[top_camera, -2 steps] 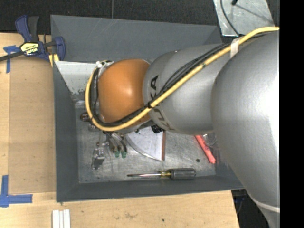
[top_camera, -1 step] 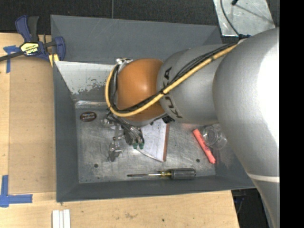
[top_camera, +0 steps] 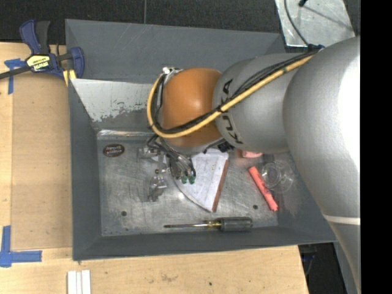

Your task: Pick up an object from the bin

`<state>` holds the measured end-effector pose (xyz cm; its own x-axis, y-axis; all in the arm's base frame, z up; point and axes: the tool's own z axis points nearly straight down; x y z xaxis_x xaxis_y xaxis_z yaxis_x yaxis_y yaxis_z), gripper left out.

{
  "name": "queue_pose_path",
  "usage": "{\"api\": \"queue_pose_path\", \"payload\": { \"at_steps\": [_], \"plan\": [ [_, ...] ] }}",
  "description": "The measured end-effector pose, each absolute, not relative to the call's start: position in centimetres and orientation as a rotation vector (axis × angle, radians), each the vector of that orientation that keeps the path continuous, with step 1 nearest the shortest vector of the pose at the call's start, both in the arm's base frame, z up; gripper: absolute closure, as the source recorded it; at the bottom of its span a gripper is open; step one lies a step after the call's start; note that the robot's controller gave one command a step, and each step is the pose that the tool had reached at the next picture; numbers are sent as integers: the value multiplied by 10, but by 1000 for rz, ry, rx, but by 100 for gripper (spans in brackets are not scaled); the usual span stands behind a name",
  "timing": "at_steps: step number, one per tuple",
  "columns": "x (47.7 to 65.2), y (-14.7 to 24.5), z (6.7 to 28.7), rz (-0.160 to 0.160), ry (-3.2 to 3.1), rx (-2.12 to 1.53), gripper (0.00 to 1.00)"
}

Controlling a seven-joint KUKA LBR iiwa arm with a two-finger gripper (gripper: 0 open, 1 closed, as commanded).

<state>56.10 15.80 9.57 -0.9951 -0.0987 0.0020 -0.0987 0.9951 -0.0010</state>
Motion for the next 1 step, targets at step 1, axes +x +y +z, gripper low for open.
{"api": "queue_pose_path", "payload": {
  "at_steps": [1],
  "plan": [
    [605,140,101,-2,-3145,76,0]
  ]
}}
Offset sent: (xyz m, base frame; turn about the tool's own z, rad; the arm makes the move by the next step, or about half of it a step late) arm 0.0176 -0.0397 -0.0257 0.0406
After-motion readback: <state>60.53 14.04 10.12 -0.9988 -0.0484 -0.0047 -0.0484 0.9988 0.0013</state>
